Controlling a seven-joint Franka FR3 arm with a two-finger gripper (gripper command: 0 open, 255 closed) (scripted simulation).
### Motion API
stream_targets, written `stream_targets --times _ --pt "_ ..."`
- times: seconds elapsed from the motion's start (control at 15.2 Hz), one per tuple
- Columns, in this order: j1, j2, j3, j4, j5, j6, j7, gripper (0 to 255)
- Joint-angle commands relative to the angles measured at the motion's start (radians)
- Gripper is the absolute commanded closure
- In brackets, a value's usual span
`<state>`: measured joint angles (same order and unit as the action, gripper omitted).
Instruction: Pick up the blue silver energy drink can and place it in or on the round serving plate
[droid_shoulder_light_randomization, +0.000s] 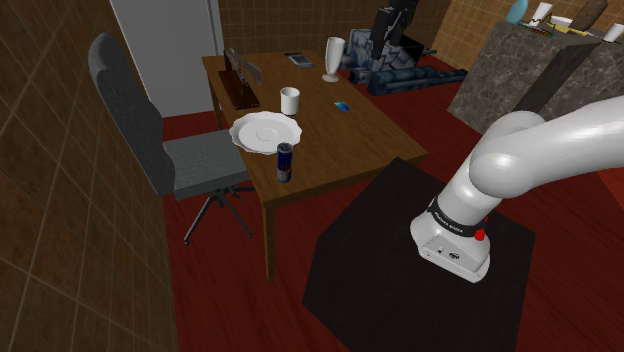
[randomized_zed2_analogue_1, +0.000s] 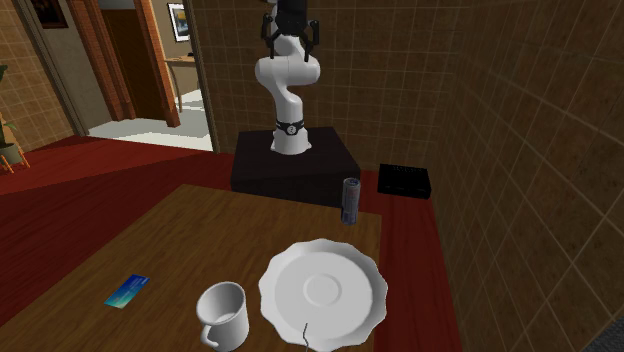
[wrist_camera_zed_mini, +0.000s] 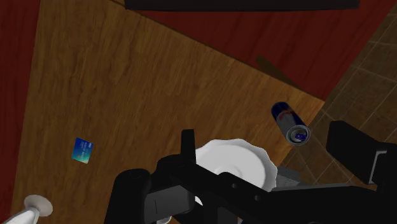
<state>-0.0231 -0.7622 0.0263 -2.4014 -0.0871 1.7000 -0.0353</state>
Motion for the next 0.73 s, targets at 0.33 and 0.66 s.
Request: stream_targets --times 0.33,0.66 --pt "0.023 0.101 0.024 -0.068 0.029 0.156 0.028 0" --pt "0.045 0.234 0.05 -0.105 0.054 0.313 0.053 0"
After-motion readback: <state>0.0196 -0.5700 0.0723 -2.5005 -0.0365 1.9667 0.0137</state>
